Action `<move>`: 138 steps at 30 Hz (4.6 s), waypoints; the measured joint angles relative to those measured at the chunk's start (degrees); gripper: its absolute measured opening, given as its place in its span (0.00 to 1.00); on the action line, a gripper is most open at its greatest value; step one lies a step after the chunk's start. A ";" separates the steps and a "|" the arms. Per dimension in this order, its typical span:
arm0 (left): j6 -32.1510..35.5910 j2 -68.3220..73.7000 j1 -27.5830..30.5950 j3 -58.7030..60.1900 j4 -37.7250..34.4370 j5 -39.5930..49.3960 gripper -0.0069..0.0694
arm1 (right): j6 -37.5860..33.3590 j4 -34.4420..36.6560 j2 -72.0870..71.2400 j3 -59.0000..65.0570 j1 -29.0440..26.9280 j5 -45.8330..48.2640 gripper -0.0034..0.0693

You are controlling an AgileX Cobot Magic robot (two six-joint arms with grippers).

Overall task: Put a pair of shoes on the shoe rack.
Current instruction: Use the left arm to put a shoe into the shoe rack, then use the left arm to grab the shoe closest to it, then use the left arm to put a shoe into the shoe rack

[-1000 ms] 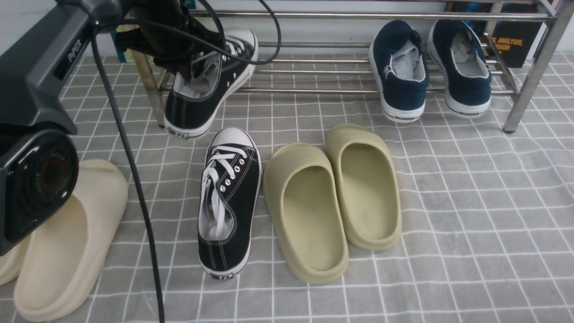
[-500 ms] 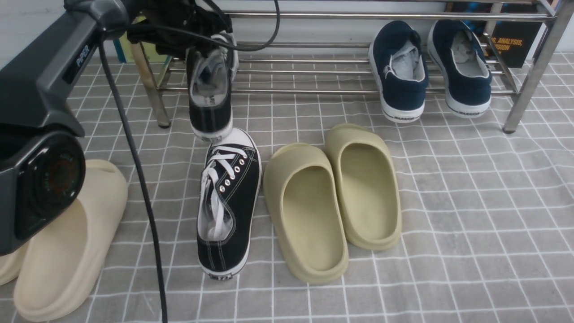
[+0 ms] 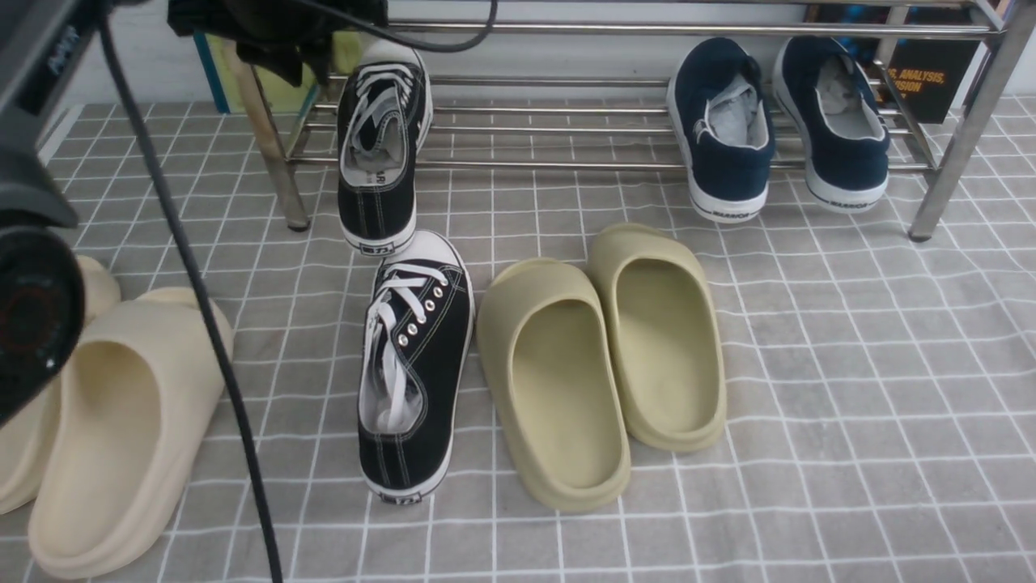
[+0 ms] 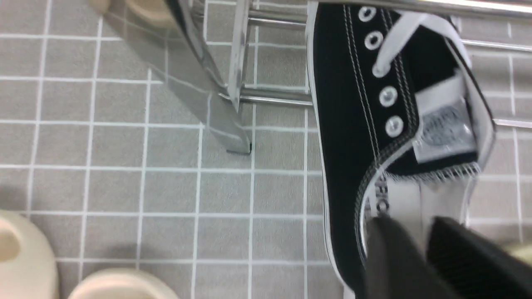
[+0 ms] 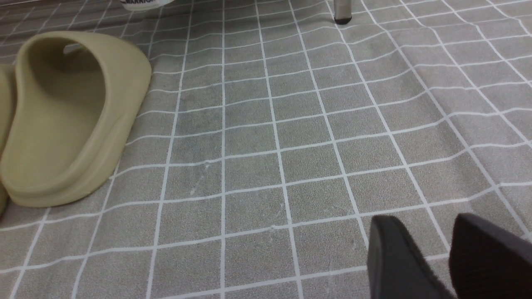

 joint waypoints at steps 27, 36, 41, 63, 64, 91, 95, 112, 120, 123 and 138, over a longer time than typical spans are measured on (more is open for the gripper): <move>6.40 -8.20 -0.19 41.36 -7.72 -37.96 0.07 | 0.00 0.00 0.00 0.00 0.00 0.00 0.38; 4.66 -8.12 -0.19 37.87 -6.53 -47.00 0.07 | 0.00 0.00 0.00 0.00 0.00 0.00 0.38; 4.66 -6.84 -0.03 37.87 -6.40 -47.73 0.07 | 0.00 0.00 0.00 0.00 0.00 0.00 0.38; 3.53 -17.03 -0.15 40.52 -11.65 -8.43 0.61 | 0.00 0.00 0.00 0.00 0.00 0.00 0.38; 3.63 -17.23 -0.46 42.16 -12.61 -7.75 0.61 | 0.00 0.00 0.00 0.00 0.00 0.00 0.38; -2.17 -21.86 -7.30 49.90 -12.37 -18.62 0.14 | 0.00 0.00 0.00 0.00 0.00 0.00 0.38; -2.17 -17.31 -7.35 34.98 -11.81 -12.77 0.14 | 0.00 0.00 0.00 0.00 0.00 0.00 0.38; -8.82 17.14 -7.35 -13.14 -3.50 -6.83 0.14 | 0.00 0.00 0.00 0.00 0.00 0.00 0.38; -9.03 18.65 -7.35 -13.46 -2.23 -11.33 0.14 | 0.00 0.00 0.00 0.00 0.00 0.00 0.38; -9.03 18.65 -7.35 -13.53 -1.38 -12.99 0.17 | 0.00 0.00 0.00 0.00 0.00 0.00 0.38; -7.99 13.91 -7.35 -14.82 -1.65 -3.65 0.51 | 0.00 0.00 0.00 0.00 0.00 0.00 0.38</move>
